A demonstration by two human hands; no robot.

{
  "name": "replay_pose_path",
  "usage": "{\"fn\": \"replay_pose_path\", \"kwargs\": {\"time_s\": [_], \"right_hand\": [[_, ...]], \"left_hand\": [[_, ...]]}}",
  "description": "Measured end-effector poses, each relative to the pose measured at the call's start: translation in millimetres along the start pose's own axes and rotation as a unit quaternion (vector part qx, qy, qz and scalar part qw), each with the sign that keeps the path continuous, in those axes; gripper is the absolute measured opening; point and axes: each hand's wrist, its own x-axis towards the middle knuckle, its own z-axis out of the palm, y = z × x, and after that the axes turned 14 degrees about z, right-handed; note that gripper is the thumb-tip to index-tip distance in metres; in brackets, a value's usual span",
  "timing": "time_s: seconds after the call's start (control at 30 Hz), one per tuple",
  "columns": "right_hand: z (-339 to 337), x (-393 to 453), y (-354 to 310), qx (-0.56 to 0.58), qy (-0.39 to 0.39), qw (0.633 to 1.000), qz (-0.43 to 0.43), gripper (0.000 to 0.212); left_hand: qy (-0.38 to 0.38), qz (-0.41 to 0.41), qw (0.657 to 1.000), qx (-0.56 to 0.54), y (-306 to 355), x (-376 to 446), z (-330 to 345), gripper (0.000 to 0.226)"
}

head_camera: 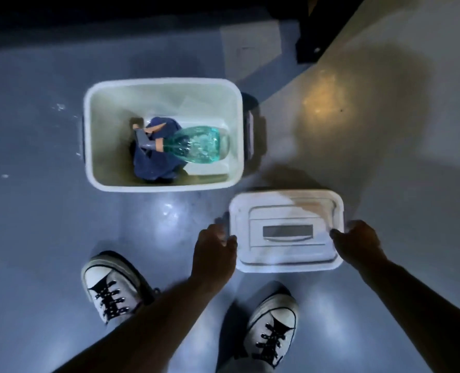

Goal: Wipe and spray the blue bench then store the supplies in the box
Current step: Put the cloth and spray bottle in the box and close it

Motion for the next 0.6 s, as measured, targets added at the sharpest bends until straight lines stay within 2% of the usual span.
{"fn": "replay_pose_path", "kwargs": {"time_s": [0.07, 0.17, 0.37, 0.5, 0.6], "right_hand": [[9, 14, 2, 0.008, -0.004, 1.000, 0.009, 0.057], [23, 24, 2, 0.007, -0.013, 1.000, 0.005, 0.060], [28, 25, 0, 0.031, -0.007, 0.999, 0.007, 0.054], [18, 21, 6, 0.048, -0.015, 0.999, 0.002, 0.050], [-5, -8, 10, 0.077, -0.014, 0.997, -0.011, 0.037]], "left_hand": [[-0.006, -0.036, 0.999, -0.008, -10, 9, 21, 0.043], [0.035, -0.071, 0.996, -0.043, -15, 16, 38, 0.044], [0.095, -0.124, 0.983, -0.094, -16, 26, 47, 0.040], [0.098, -0.145, 0.979, -0.102, -10, 21, 44, 0.045], [0.098, -0.147, 0.978, -0.111, 6, 1, 24, 0.033]]}}
